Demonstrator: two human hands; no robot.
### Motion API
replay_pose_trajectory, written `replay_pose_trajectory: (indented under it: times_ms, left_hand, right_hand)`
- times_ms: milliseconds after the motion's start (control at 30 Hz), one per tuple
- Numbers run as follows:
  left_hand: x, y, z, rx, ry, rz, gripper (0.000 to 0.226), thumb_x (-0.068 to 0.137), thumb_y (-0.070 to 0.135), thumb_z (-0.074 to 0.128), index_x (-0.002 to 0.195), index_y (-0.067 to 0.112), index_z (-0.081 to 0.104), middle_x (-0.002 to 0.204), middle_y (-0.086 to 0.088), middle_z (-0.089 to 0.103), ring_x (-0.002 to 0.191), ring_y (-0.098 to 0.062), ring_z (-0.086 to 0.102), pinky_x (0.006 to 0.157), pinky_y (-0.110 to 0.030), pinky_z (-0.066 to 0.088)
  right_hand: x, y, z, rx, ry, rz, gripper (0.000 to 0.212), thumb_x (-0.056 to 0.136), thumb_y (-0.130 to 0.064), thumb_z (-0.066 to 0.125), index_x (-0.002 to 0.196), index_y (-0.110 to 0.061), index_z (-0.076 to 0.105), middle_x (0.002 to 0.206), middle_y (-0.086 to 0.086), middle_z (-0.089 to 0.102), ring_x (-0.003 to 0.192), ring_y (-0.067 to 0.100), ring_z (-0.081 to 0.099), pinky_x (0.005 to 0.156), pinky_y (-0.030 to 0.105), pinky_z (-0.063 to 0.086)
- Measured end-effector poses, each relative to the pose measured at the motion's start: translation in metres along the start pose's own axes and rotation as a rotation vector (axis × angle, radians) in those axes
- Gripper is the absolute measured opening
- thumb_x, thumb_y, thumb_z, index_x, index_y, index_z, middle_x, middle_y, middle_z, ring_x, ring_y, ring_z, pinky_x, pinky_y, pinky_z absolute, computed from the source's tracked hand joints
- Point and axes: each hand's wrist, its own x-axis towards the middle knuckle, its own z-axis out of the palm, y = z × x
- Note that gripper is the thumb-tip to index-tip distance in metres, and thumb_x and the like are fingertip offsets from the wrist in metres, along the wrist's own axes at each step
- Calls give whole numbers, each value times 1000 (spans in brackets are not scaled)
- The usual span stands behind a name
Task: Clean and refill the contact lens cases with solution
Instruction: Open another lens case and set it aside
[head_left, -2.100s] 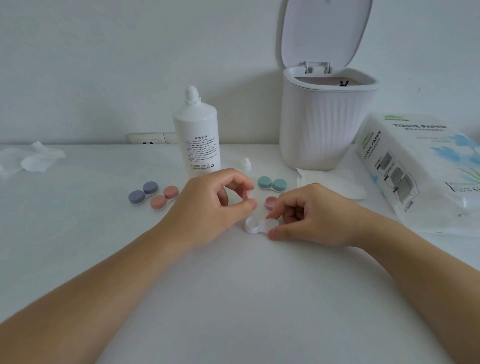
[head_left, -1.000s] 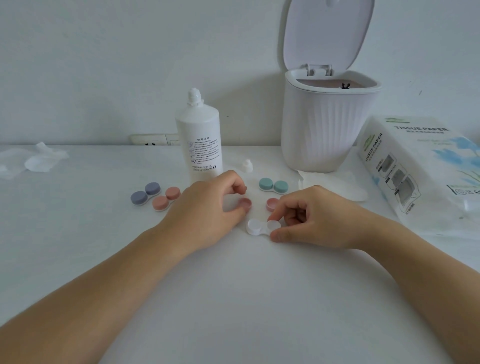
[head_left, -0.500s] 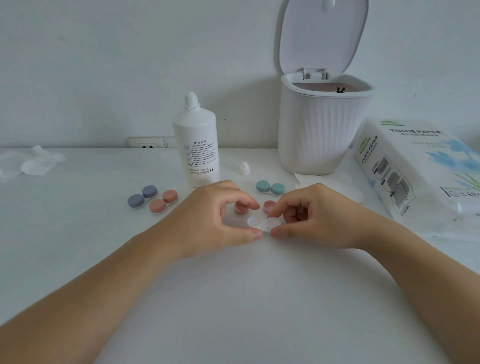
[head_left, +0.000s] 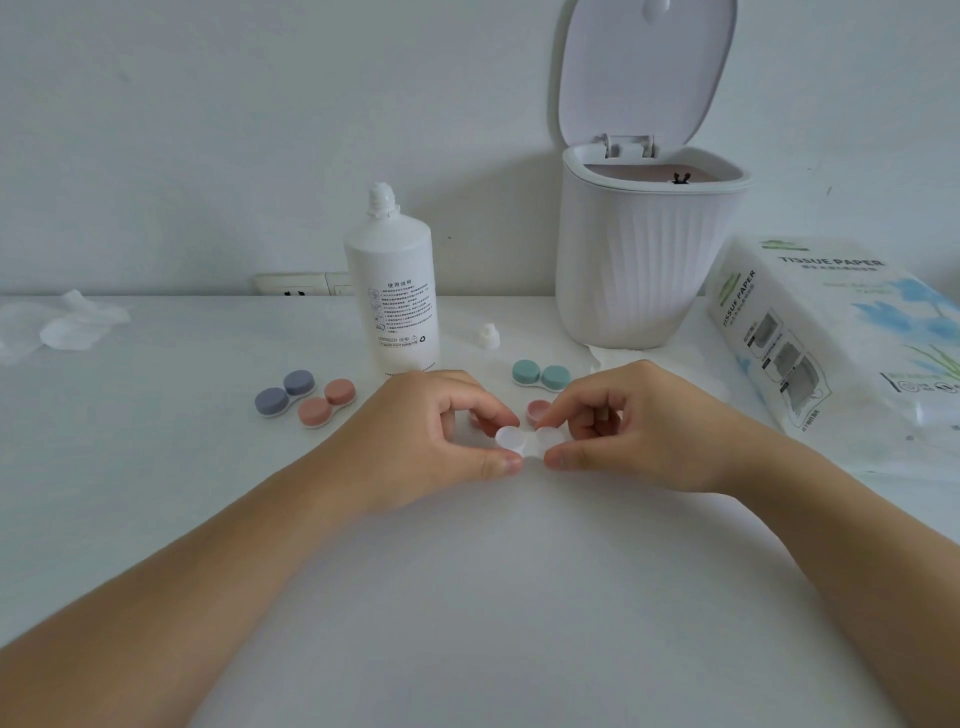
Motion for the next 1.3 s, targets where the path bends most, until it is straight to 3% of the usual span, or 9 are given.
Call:
replay_pose_trajectory:
  times_ms: [100, 200, 300, 433, 567, 767, 933, 1200, 1300]
  left_hand:
    - [0, 0, 0, 1, -1, -3, 18, 73, 37, 89, 86, 35, 78, 74, 33, 60, 51, -1, 43, 48, -5, 30]
    - [1, 0, 0, -30, 5, -15, 16, 72, 37, 89, 83, 36, 78, 73, 32, 61, 50, -1, 41, 46, -5, 29]
    - [1, 2, 0, -25, 20, -21, 15, 72, 38, 89, 79, 38, 76, 69, 33, 59, 48, -1, 40, 43, -5, 28]
    - [0, 3, -3, -11, 40, -25, 17, 73, 38, 88, 74, 44, 73, 67, 33, 58, 50, -3, 39, 44, -6, 29]
    - [-1, 6, -4, -12, 47, -23, 19, 74, 37, 88, 73, 45, 70, 60, 35, 54, 47, -1, 38, 43, -5, 28]
    - [-1, 0, -4, 17, 70, -103, 15, 72, 55, 83, 81, 54, 71, 44, 19, 43, 46, -4, 36, 49, -1, 29]
    - [-2, 2, -6, -20, 58, -106, 24, 75, 46, 85, 87, 58, 68, 60, 36, 59, 46, 1, 42, 51, 3, 29]
    - [2, 14, -8, -144, 92, -194, 15, 76, 37, 86, 81, 47, 75, 65, 27, 66, 41, 1, 42, 40, -5, 28]
    - [7, 19, -11, -202, 103, -193, 11, 78, 32, 84, 83, 40, 78, 74, 21, 72, 45, 1, 44, 45, -6, 30]
  right_hand:
    - [0, -1, 0, 2, -2, -3, 13, 80, -22, 85, 90, -25, 77, 55, -16, 49, 106, 40, 67, 84, 44, 52]
    - [1, 0, -1, -7, 4, -8, 14, 79, -23, 85, 91, -24, 78, 56, -16, 50, 100, 36, 69, 79, 32, 52]
    - [0, -1, -5, -14, 29, 6, 15, 81, -31, 83, 95, -30, 79, 61, -13, 56, 81, 22, 70, 68, 32, 48]
    - [1, 8, -16, -152, 246, 3, 13, 84, -44, 75, 95, -37, 78, 68, -13, 63, 57, 2, 49, 60, 17, 43]
    - [2, 19, -29, -473, 430, 41, 15, 93, -20, 67, 104, -25, 76, 80, -13, 63, 63, 0, 52, 65, 21, 41]
    - [-2, 23, -35, -831, 424, 215, 21, 97, -23, 55, 109, -22, 72, 110, -3, 64, 98, 22, 60, 77, 38, 52]
    - [-3, 19, -31, -930, 357, 368, 23, 95, -35, 51, 91, -21, 69, 96, -1, 61, 91, 23, 59, 73, 40, 56]
    - [-3, 22, -27, -919, 319, 373, 31, 98, -37, 47, 82, -18, 64, 93, 0, 58, 85, 21, 55, 69, 35, 51]
    - [-2, 25, -27, -899, 341, 366, 28, 97, -36, 48, 80, -19, 62, 93, -1, 58, 86, 22, 55, 68, 34, 49]
